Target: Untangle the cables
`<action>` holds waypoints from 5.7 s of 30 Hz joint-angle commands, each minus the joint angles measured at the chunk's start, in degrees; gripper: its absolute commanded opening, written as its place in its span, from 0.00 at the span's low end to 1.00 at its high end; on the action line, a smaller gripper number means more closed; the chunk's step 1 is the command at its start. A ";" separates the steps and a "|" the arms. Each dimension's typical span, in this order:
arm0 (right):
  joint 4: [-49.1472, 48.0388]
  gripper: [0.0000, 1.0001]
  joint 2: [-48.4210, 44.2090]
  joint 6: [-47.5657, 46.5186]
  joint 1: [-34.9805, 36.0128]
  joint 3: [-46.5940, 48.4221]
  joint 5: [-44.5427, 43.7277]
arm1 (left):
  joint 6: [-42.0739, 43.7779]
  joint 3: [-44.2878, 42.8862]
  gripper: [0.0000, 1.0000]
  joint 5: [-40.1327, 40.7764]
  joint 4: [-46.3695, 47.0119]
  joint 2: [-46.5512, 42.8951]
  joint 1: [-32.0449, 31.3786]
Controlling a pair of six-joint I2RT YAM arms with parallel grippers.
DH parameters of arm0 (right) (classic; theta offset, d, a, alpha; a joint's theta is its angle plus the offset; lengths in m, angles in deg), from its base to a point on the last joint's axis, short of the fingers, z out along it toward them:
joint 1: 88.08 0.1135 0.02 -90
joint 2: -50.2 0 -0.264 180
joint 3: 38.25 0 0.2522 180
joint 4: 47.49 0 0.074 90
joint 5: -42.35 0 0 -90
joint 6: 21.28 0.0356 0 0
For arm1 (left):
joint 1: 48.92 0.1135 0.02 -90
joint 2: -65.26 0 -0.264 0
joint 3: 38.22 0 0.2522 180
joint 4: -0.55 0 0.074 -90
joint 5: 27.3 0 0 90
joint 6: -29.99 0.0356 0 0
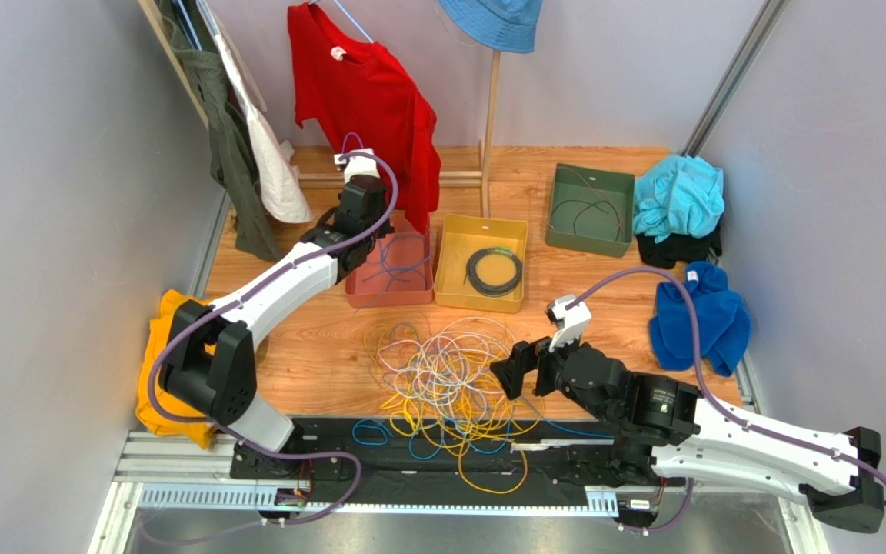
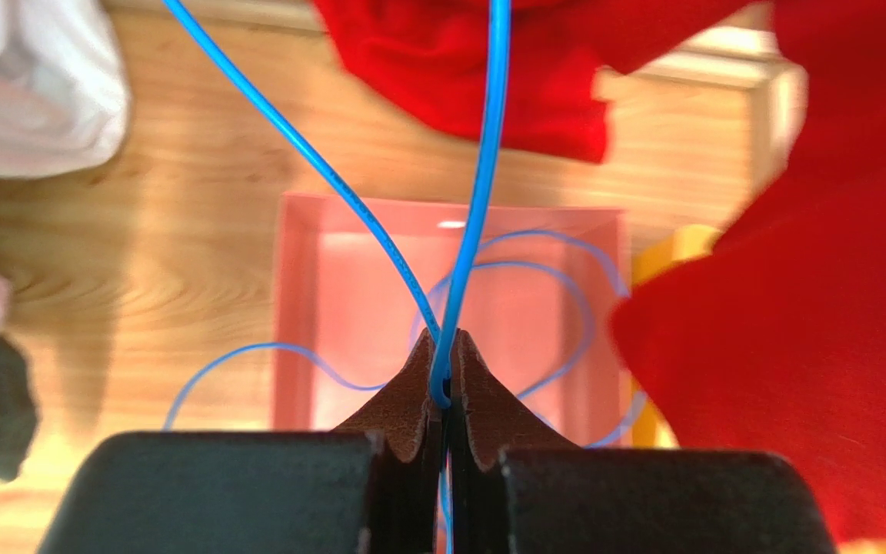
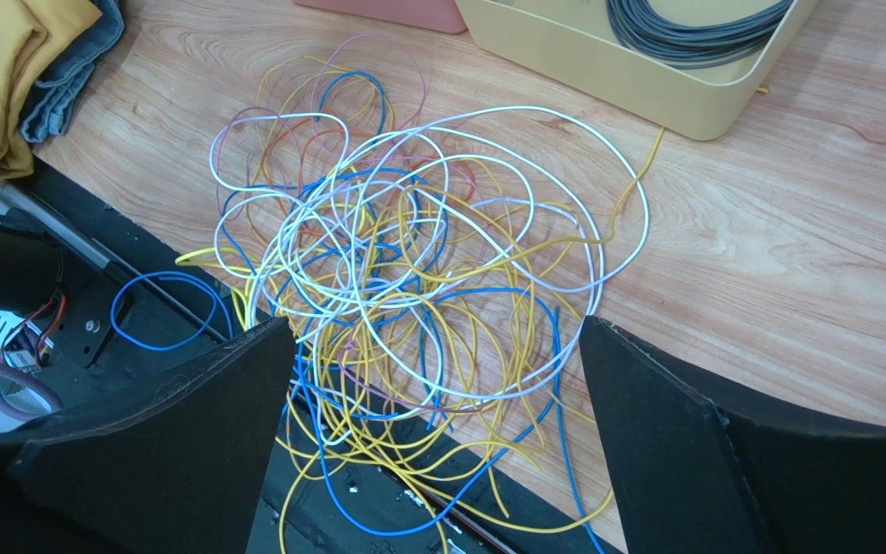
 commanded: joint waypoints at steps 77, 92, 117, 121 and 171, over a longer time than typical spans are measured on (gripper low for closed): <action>-6.36 0.98 3.90 2.62 0.01 -3.88 -0.99 | -6.82 20.68 0.97 -0.63 7.60 -25.47 -1.85; -4.16 0.98 4.78 1.49 0.01 -1.15 -1.87 | -12.61 4.17 0.99 -1.77 0.22 2.38 0.97; -5.48 0.99 6.45 0.34 0.01 -2.29 -2.31 | -23.26 4.61 0.96 -1.59 -4.80 12.67 3.33; -5.13 0.99 6.01 0.51 -0.08 -2.64 -2.40 | -20.71 3.55 0.72 -3.26 -1.29 14.17 4.13; -7.58 0.98 7.68 2.36 0.01 -2.03 -0.20 | -22.02 7.51 0.00 1.21 -6.20 -19.85 -11.78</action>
